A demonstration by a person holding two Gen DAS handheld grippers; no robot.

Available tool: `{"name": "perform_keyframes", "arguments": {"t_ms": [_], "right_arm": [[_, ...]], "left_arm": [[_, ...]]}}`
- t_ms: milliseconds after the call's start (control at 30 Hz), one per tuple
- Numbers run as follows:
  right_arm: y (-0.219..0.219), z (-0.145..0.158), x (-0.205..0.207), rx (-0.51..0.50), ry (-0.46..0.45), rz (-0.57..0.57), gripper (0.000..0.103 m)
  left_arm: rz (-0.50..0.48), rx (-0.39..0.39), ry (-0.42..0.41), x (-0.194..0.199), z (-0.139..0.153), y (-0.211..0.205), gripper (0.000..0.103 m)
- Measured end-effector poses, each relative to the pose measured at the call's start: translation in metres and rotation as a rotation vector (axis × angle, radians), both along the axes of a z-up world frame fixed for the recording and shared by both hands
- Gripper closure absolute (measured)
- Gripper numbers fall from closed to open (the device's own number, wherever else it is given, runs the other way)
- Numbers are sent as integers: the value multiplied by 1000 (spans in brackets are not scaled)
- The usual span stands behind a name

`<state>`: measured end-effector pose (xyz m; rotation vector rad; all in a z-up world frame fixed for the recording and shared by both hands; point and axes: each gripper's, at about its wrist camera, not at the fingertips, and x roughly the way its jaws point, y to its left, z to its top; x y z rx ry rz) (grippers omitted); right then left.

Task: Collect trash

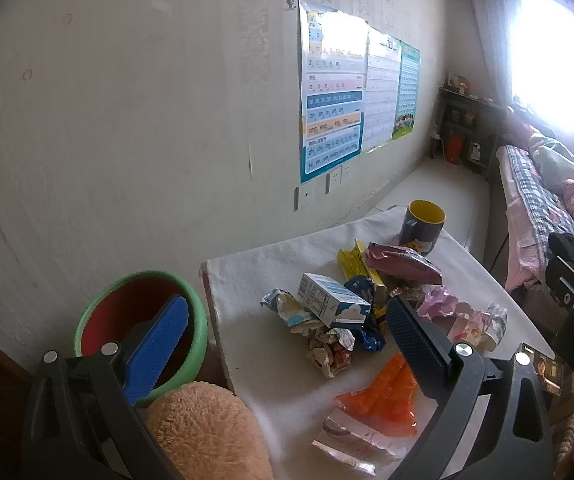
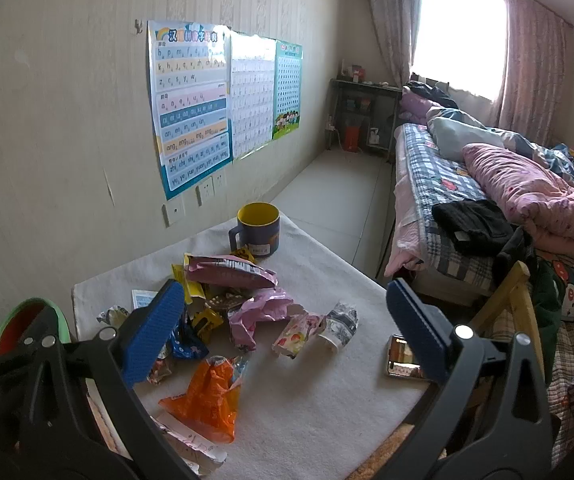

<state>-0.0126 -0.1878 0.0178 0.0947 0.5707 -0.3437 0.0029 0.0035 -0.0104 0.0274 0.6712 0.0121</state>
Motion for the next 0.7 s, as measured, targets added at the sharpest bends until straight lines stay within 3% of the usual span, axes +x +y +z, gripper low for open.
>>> {"name": "perform_keyframes", "arguments": {"t_ms": [433, 633, 700], "right_arm": [[-3, -4, 9, 4, 38, 12, 3], [-15, -23, 18, -10, 81, 16, 3], [-20, -35, 20, -6, 111, 27, 3]], "left_arm": [[9, -6, 15, 11, -5, 7, 8], [-24, -3, 21, 24, -21, 16, 8], [-90, -49, 70, 33, -35, 20, 8]]}}
